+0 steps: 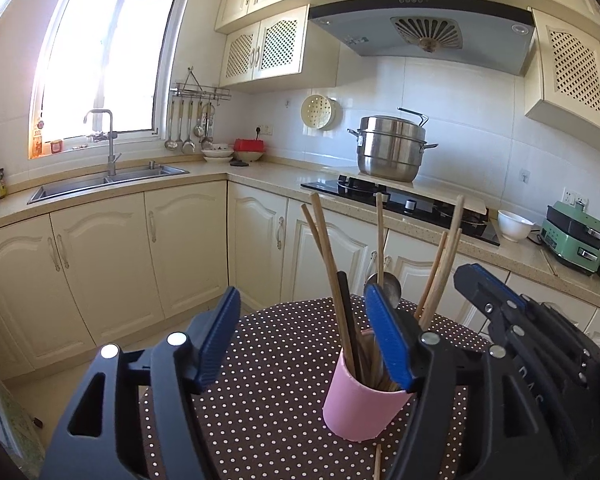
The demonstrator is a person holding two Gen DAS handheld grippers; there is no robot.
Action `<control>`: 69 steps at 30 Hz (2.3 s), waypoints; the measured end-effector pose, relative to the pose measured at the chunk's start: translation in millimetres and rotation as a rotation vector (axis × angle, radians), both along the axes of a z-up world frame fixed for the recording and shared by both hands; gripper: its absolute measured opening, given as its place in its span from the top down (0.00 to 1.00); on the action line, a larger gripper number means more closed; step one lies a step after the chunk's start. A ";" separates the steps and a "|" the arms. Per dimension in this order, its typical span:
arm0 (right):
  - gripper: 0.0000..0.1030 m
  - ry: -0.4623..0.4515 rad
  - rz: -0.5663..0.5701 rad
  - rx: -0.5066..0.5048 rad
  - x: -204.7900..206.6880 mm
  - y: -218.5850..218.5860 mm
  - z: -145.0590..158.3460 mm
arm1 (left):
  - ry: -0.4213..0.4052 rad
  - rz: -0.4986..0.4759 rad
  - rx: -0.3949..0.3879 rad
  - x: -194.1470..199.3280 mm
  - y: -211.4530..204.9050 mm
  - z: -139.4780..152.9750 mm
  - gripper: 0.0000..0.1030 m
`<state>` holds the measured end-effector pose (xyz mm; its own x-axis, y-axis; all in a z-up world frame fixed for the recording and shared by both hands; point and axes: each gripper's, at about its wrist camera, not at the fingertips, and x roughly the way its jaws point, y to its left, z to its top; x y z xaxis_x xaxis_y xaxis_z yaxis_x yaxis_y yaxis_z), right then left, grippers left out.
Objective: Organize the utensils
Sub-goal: 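Open the left tool over the cup while the right tool opens to drop its chopstick, then lower both tools, close the left on the light-blue spatula while the right grasps a chopstick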
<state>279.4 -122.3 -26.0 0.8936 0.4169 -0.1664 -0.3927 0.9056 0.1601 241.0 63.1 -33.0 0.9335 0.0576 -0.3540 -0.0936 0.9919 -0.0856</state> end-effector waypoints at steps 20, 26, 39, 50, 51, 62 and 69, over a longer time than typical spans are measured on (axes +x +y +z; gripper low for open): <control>0.93 0.180 0.022 -0.047 -52.0 -8.1 -30.4 | 0.132 -0.033 -0.008 -58.4 8.7 -35.3 0.35; 0.93 0.335 0.047 -0.091 -66.5 -5.9 -69.5 | 0.252 -0.031 -0.027 -71.4 19.0 -64.6 0.35; 0.59 0.587 0.114 -0.203 -78.5 30.5 -133.0 | 0.372 -0.049 -0.013 -89.1 17.4 -102.1 0.35; 0.55 0.613 0.072 -0.275 -74.5 33.0 -143.3 | 0.415 -0.055 -0.034 -82.0 19.8 -110.7 0.35; 0.58 0.616 0.073 -0.289 -73.2 32.5 -144.1 | 0.419 -0.056 -0.036 -81.1 19.1 -111.7 0.35; 0.82 0.640 0.114 -0.386 -64.8 23.4 -142.7 | 0.534 -0.178 -0.030 -63.2 -9.9 -128.1 0.35; 0.82 0.717 0.145 -0.327 -50.7 -4.9 -139.2 | 0.631 -0.237 0.001 -44.3 -35.2 -143.9 0.35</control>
<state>228.7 -127.2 -165.1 0.4639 0.3514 -0.8132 -0.4119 0.8983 0.1532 196.7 27.8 -176.9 0.5348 -0.1228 -0.8360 0.0947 0.9919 -0.0851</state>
